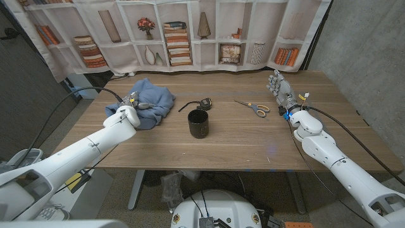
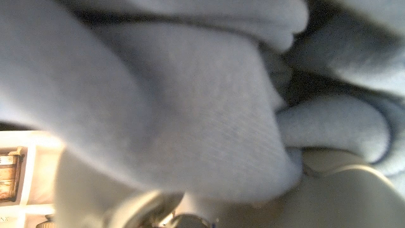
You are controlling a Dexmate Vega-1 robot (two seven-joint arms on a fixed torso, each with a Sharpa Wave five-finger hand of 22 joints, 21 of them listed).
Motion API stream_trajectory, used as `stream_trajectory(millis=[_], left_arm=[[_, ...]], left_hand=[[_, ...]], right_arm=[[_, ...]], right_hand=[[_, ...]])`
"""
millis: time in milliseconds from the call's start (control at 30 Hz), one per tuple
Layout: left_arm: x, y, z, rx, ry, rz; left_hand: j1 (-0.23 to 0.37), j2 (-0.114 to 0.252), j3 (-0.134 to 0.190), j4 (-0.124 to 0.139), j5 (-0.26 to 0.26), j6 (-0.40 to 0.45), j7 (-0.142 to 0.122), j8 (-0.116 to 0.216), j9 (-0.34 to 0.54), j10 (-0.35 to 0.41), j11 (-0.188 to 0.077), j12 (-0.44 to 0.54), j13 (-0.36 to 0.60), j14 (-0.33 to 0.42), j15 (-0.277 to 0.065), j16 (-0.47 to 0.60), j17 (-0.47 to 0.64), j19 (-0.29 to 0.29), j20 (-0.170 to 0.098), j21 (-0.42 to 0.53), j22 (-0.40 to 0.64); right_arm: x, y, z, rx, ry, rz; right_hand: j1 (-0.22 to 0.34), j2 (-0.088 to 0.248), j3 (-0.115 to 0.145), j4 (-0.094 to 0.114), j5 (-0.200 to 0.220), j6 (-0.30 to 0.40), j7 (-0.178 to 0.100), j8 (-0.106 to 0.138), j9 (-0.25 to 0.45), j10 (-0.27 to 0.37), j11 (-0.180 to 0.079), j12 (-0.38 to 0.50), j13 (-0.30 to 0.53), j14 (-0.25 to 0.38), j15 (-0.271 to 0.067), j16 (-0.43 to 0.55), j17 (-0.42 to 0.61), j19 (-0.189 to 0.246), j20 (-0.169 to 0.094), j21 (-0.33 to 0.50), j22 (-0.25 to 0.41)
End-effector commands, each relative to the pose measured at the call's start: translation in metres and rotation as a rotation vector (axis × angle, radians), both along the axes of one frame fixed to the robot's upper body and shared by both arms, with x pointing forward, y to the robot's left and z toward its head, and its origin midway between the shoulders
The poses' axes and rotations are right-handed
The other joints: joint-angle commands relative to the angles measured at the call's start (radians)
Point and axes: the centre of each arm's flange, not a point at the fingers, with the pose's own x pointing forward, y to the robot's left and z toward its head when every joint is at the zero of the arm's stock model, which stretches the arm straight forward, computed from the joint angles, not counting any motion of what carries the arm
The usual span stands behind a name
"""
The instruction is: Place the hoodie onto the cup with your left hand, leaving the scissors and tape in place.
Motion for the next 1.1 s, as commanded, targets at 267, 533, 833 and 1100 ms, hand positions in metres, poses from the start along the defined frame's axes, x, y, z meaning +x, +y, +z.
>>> stream_trajectory(millis=[267, 533, 833, 1100], left_arm=[[0.0054, -0.0026, 0.0018, -0.044, -0.028, 0.001], [0.0066, -0.0043, 0.0039, -0.087, -0.039, 0.003], [0.0065, -0.0055, 0.005, -0.109, -0.058, -0.003], [0.0079, -0.0071, 0.0054, -0.111, -0.058, -0.004]], left_hand=[[0.537, 0.405, 0.231, -0.159, 0.002, 0.161, 0.038, 0.072, 0.053, 0.115, -0.008, 0.059, 0.051, 0.267, -0.15, 0.082, 0.094, 0.509, -0.197, 0.053, 0.018], [0.647, 0.396, 0.286, -0.163, 0.036, 0.338, 0.12, 0.173, 0.107, 0.249, -0.014, 0.124, 0.117, 0.378, -0.178, 0.125, 0.178, 0.521, -0.269, 0.115, 0.04], [0.715, 0.36, 0.329, -0.16, 0.119, 0.482, 0.169, 0.273, 0.181, 0.382, -0.031, 0.179, 0.227, 0.455, -0.197, 0.205, 0.316, 0.526, -0.336, 0.236, 0.091], [0.71, 0.333, 0.347, -0.155, 0.164, 0.555, 0.196, 0.328, 0.234, 0.42, -0.005, 0.207, 0.304, 0.471, -0.198, 0.236, 0.397, 0.549, -0.373, 0.313, 0.109]], right_arm=[[0.0069, 0.0037, 0.0035, -0.002, 0.0, 0.007], [0.0069, 0.0036, 0.0043, 0.002, 0.0, 0.006], [0.0047, 0.0028, 0.0027, 0.004, 0.001, 0.003], [0.0028, 0.0032, 0.0011, 0.007, 0.002, 0.003]], right_hand=[[-0.001, 0.009, -0.002, 0.0, -0.006, -0.001, -0.004, 0.0, 0.003, 0.001, 0.0, 0.006, 0.004, 0.005, 0.007, 0.002, 0.004, 0.004, 0.006, -0.003, 0.005], [-0.001, 0.009, -0.003, 0.0, -0.006, -0.001, -0.003, 0.0, 0.003, 0.001, 0.002, 0.006, 0.004, 0.005, 0.007, 0.002, 0.004, 0.005, 0.006, -0.003, 0.005], [-0.001, 0.01, -0.003, 0.0, -0.006, -0.001, -0.004, 0.0, 0.003, 0.001, 0.001, 0.006, 0.004, 0.006, 0.009, 0.002, 0.004, 0.005, 0.006, -0.004, 0.005], [-0.001, 0.01, -0.003, 0.0, -0.006, -0.001, -0.004, 0.0, 0.003, 0.002, 0.001, 0.006, 0.004, 0.006, 0.009, 0.002, 0.004, 0.006, 0.006, -0.005, 0.005]])
